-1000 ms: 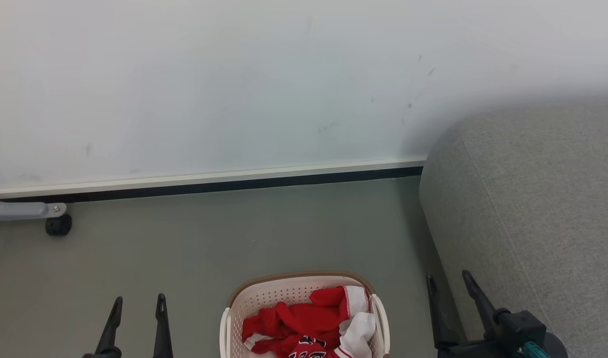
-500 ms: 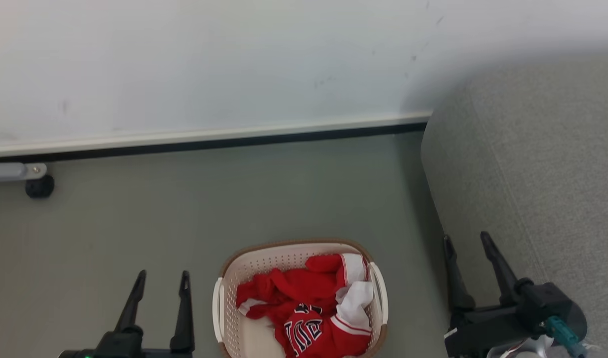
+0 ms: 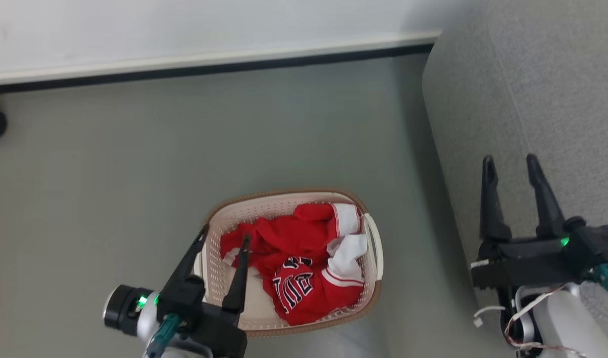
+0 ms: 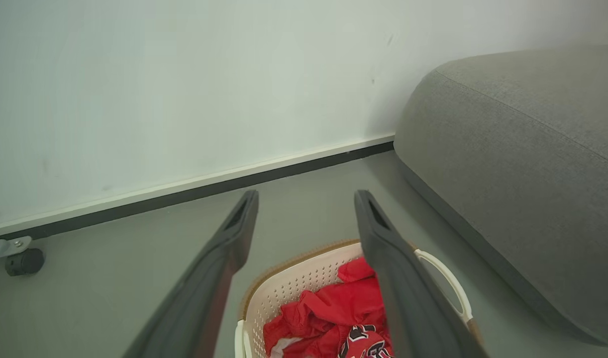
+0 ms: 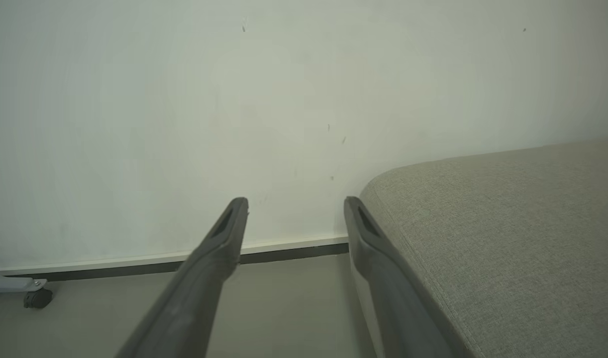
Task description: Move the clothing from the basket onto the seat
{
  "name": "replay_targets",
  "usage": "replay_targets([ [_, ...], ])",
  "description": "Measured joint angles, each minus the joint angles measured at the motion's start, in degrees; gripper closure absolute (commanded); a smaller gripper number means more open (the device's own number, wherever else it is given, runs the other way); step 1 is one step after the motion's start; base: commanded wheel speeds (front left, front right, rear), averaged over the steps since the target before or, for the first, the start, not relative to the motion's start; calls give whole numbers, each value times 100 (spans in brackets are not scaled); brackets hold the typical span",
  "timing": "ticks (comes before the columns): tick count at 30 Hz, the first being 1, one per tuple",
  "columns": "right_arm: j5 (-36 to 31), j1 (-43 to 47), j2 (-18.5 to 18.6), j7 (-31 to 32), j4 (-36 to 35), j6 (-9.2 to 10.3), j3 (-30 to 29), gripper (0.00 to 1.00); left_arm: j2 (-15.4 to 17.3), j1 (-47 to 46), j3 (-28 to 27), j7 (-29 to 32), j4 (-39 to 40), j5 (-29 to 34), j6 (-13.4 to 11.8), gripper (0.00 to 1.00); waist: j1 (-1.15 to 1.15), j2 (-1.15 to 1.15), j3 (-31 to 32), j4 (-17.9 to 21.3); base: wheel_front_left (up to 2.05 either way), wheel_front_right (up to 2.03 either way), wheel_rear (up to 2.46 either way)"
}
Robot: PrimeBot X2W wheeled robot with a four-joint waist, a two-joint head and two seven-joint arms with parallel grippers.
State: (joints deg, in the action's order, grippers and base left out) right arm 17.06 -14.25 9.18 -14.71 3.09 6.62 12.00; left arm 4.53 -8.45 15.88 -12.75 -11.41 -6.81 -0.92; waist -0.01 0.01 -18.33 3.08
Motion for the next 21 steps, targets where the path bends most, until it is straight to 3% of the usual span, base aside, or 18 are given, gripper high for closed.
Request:
replay_targets([
  [11, -19, -728, 29, -1, -271, 1, -286, 0, -77, -788, 592, 363, -798, 175, 348, 0, 0, 0, -933, 141, 0, 0, 0],
  [21, -103, -1257, 8, -1, -477, 1, -309, 0, -99, -1512, 869, 646, -1496, 398, 454, 0, 0, 0, -1789, 282, 0, 0, 0],
])
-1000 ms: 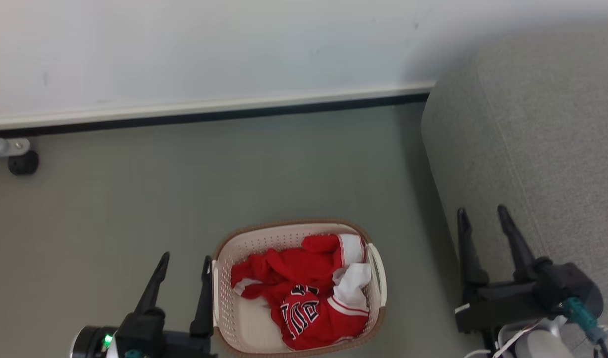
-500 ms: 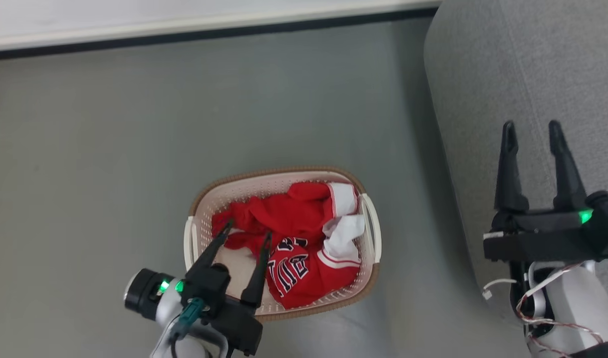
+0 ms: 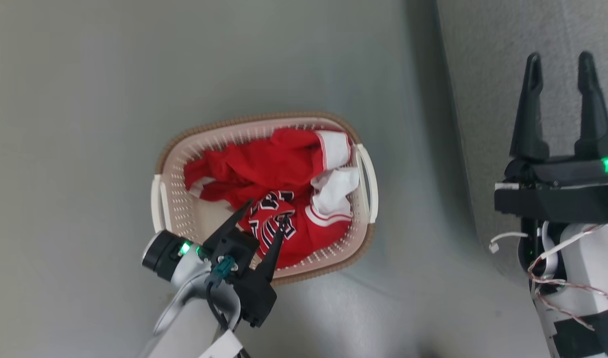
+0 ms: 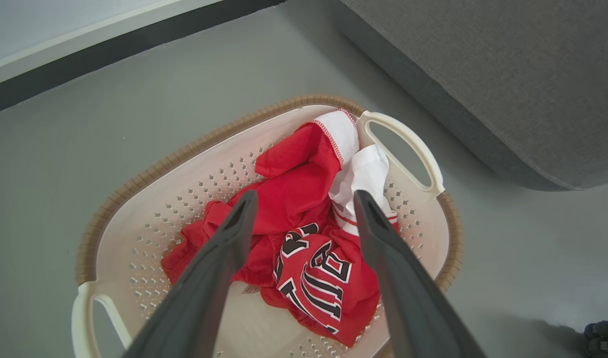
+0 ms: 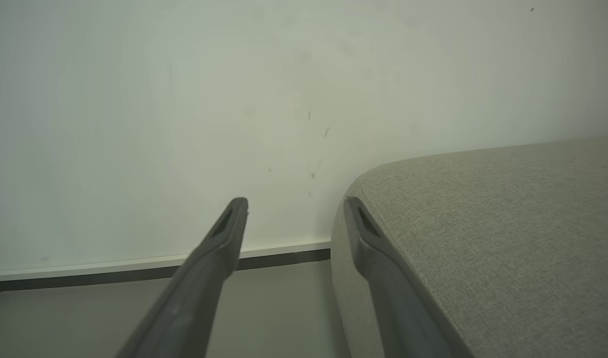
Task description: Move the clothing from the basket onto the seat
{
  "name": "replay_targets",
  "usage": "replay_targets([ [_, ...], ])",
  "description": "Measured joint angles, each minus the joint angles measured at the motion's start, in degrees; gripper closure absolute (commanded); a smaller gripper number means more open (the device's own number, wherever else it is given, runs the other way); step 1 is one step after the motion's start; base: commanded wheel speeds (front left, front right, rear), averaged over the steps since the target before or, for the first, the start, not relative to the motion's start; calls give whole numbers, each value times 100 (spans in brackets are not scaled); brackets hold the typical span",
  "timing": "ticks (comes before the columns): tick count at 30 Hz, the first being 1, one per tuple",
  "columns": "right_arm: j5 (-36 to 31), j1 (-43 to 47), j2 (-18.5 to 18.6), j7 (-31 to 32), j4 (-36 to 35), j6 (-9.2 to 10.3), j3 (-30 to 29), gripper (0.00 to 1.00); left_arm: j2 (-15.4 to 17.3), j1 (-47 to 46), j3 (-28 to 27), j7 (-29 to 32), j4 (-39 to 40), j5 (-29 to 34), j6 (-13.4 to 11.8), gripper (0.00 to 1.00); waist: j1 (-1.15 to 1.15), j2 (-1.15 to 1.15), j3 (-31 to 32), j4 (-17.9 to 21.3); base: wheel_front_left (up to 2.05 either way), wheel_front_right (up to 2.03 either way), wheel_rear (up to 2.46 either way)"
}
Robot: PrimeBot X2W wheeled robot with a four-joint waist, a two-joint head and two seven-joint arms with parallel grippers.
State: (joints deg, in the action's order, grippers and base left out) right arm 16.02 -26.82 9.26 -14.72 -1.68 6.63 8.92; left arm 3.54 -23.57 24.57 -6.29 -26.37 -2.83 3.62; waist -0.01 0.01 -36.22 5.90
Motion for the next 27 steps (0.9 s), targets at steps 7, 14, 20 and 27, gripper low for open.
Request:
replay_targets([
  [7, -53, -350, -1, -1, -119, -1, -70, 0, -16, -485, 144, 167, -476, 110, 48, 0, 0, 0, -598, 90, 0, 0, 0],
  [14, -97, -525, -73, -1, 13, -18, -58, 0, -22, -689, 169, 165, -928, 108, 51, 0, 0, 0, -1048, 146, 0, 0, 0],
  [20, -151, -592, -125, -1, 22, -63, -9, 0, -27, -896, 132, 164, -1254, 92, 51, 0, 1, -1, -1231, 203, 0, 0, 0],
  [27, -192, -678, -155, -1, 23, -118, -5, 0, -36, -1177, 108, 166, -1583, 89, 49, 0, 1, 0, -1397, 308, 0, 0, 0],
])
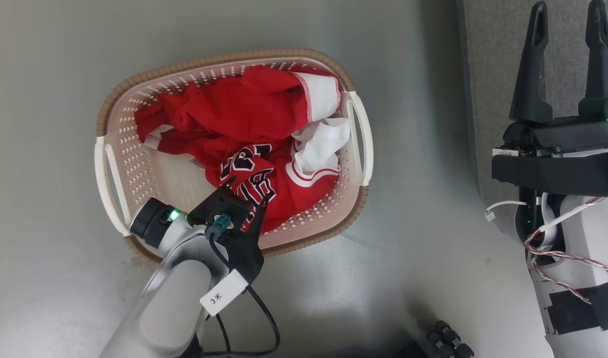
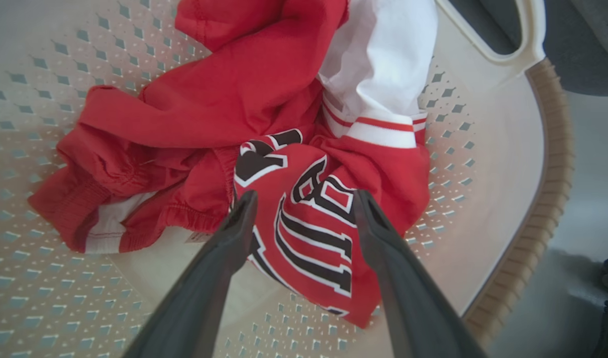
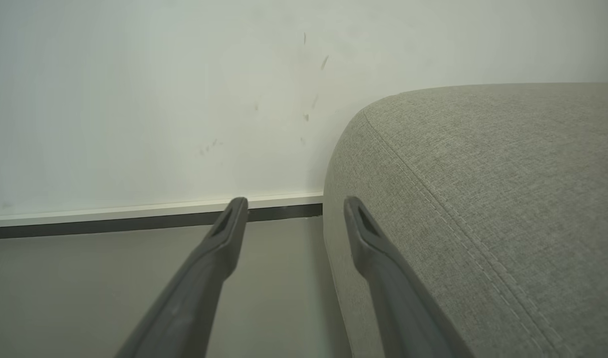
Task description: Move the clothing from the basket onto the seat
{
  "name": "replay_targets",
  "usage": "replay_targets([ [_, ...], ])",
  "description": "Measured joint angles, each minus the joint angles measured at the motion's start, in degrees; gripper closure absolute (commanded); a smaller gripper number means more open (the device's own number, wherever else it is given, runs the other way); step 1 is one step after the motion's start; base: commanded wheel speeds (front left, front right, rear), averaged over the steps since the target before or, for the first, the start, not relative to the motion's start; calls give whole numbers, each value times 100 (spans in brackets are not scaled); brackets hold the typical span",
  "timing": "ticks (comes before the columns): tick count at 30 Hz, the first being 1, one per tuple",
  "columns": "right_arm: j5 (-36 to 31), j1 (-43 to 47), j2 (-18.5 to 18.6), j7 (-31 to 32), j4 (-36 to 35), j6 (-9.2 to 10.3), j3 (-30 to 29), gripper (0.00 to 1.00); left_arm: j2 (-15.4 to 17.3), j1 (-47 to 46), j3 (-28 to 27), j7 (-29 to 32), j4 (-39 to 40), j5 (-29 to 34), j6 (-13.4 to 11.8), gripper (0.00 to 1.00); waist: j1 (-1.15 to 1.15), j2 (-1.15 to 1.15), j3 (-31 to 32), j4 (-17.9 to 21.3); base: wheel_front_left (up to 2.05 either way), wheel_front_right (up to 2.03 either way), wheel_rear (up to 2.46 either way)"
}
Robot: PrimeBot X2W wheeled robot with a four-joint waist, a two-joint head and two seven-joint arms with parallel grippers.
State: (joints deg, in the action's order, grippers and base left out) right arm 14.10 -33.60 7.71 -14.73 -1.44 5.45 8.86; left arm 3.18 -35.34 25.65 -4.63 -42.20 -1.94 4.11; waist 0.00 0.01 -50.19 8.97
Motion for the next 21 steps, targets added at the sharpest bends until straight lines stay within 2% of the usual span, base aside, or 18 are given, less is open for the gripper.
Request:
replay_targets([
  [17, -87, -113, -104, 0, 4, -94, 32, 0, -12, -547, 7, 118, -748, -49, 0, 0, 0, 0, -321, 255, 0, 0, 0],
  [18, -91, -113, -104, 0, 7, -99, 32, 0, -12, -559, 14, 118, -772, -51, 0, 20, 0, -1, -326, 260, 0, 0, 0],
  [19, -94, -113, -108, 0, 7, -100, 32, 0, -13, -563, 21, 116, -801, -53, 0, 47, 0, -1, -330, 265, 0, 0, 0],
  [20, -97, -116, -116, 0, 7, -101, 33, 0, -13, -569, 35, 116, -883, -58, 0, 68, 0, -1, -337, 273, 0, 0, 0],
  [21, -105, -119, -118, 0, 8, -101, 32, 0, -13, -572, 42, 116, -915, -60, 1, 76, 0, -1, -340, 276, 0, 0, 0],
])
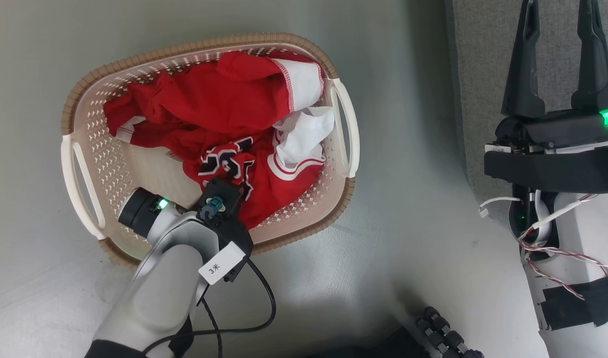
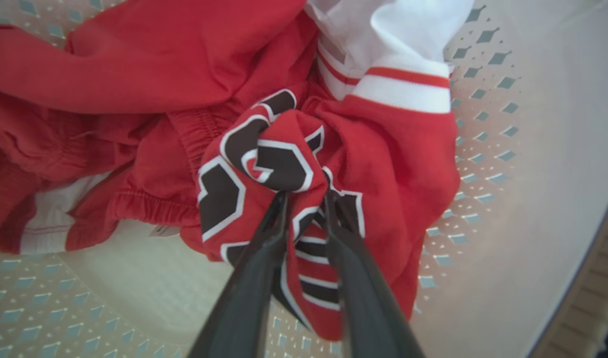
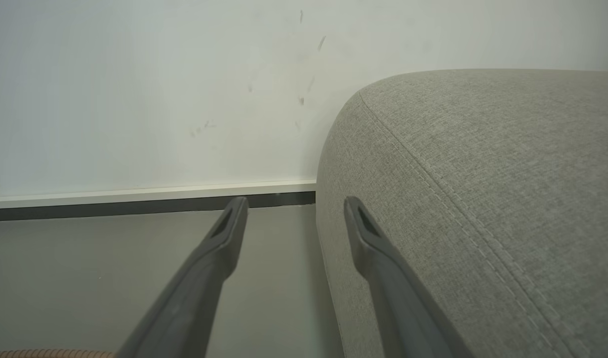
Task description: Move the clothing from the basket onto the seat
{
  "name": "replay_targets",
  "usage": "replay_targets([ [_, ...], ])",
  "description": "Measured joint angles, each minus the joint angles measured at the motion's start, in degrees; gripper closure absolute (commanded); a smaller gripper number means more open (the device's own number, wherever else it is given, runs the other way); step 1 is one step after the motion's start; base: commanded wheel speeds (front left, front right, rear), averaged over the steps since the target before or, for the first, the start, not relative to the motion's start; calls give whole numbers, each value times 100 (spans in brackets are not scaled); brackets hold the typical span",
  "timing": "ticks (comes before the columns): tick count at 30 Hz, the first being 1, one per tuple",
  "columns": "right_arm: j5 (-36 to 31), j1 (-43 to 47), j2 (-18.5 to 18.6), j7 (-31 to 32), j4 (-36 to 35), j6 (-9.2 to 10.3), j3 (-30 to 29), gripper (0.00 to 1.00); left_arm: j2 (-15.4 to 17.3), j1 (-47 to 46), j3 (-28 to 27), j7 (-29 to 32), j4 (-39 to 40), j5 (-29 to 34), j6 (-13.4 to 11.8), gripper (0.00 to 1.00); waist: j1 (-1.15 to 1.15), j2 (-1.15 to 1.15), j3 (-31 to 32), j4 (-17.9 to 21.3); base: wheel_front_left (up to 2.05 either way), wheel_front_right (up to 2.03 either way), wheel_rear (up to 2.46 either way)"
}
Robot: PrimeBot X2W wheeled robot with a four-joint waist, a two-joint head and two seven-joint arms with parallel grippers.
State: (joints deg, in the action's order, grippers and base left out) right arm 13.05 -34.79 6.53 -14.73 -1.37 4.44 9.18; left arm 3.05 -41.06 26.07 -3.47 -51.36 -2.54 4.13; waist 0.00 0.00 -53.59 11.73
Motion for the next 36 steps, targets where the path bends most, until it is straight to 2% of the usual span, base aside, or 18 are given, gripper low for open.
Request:
replay_targets([
  [1, -11, -2, -2, 0, 3, -9, 0, 0, -1, -11, 13, -1, -22, -8, 2, 95, 0, 0, -2, 3, 0, 0, 0],
  [2, -15, -7, -9, 0, 5, -18, 0, 0, -3, -34, 21, -18, -40, -27, 41, 100, 0, 0, -3, 5, 0, 0, 0],
  [19, -159, -83, -16, 0, 420, -143, -53, 0, -30, -138, 287, -578, 1, -542, 48, 100, 1, 0, 357, -145, 0, 0, 0],
  [36, -261, 271, 92, 0, 1087, -315, -83, 0, -49, 52, 660, -987, 450, -1578, -15, 100, 1, 0, 1468, -546, 0, 0, 0],
])
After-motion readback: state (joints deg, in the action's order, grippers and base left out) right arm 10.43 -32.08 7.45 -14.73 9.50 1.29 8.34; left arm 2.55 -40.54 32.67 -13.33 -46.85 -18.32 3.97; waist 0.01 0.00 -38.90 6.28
